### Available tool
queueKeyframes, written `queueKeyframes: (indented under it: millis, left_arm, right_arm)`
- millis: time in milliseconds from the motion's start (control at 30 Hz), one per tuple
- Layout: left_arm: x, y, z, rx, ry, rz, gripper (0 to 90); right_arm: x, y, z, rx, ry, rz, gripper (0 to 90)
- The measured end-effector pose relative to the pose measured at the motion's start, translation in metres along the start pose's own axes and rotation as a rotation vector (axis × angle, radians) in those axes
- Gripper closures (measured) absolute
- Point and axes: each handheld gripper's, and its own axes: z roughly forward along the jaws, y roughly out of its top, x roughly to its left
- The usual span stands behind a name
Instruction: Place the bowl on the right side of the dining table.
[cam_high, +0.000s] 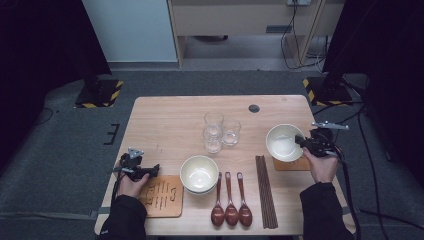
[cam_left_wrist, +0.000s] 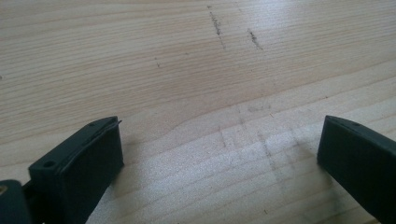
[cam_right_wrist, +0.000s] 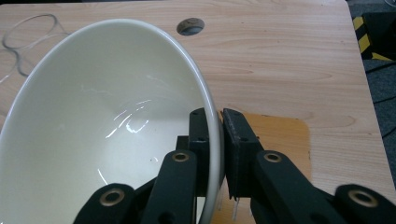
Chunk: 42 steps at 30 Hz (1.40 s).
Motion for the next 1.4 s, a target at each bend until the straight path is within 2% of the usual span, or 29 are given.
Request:
queueKeyframes:
  millis: [767,1400]
  left_arm:
    - [0.000,0.000,0.000,0.000,0.000,0.000,0.0]
    - [0.000,0.000,0.000,0.000,0.000,0.000,0.0]
  right_arm:
    - [-0.034,-0.006,0.026,0.046,-0.063,0.083,83.0]
    - [-0.042,-0.014,0.052,0.122,-0.096,0.091,83.0]
